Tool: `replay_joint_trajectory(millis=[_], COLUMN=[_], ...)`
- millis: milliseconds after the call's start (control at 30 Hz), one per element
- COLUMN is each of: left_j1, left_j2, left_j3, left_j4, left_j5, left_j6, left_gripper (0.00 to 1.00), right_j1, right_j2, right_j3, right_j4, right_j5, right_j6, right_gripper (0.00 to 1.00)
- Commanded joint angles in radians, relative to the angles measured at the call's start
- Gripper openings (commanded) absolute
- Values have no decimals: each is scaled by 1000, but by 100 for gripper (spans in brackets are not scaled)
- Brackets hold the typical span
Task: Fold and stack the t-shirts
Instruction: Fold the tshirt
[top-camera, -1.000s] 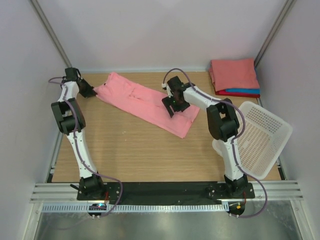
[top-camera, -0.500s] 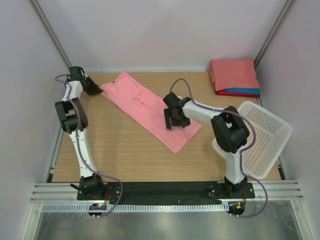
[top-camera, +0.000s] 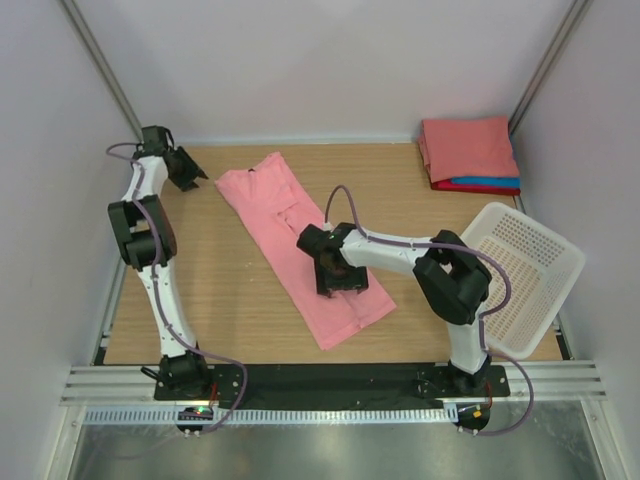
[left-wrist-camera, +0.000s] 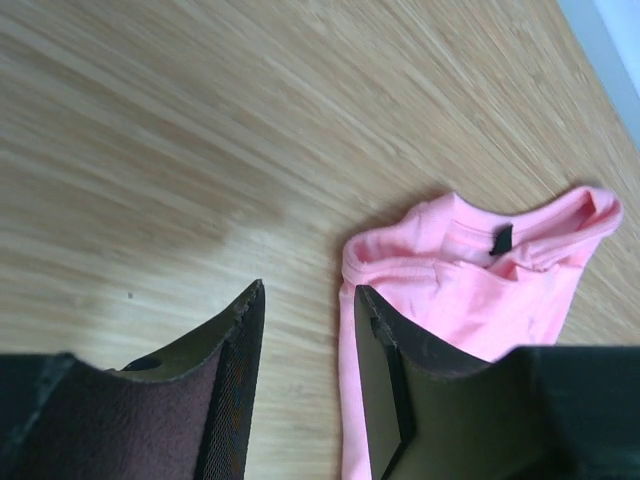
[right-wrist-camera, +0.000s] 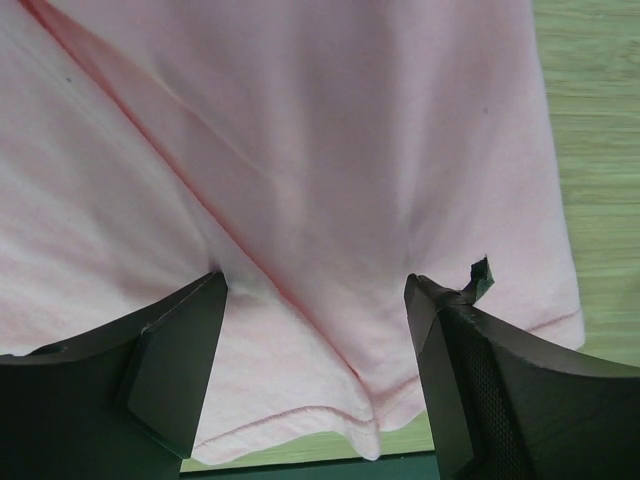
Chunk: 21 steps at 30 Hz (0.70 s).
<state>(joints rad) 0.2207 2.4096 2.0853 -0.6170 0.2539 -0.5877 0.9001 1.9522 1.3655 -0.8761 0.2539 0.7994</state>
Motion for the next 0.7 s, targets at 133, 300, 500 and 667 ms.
replay_joint_trajectory(millis=[133, 300, 500, 667], left_j1=[-49, -73, -90, -89], left_j2=[-129, -106, -8, 95], left_j3=[-171, -232, -156, 34], left_j4=[25, 36, 45, 14], left_j5=[125, 120, 84, 39], left_j6=[-21, -37, -47, -67], left_gripper=[45, 44, 41, 28], right_j1=[-36, -85, -125, -138], right_j2=[-58, -120, -188, -207], right_j3=[86, 37, -32, -77], right_j4=[-127, -78, -54, -21], right_j5=[67, 7, 16, 10], right_j6=[-58, -132, -147, -143], right_gripper=[81, 81, 81, 81])
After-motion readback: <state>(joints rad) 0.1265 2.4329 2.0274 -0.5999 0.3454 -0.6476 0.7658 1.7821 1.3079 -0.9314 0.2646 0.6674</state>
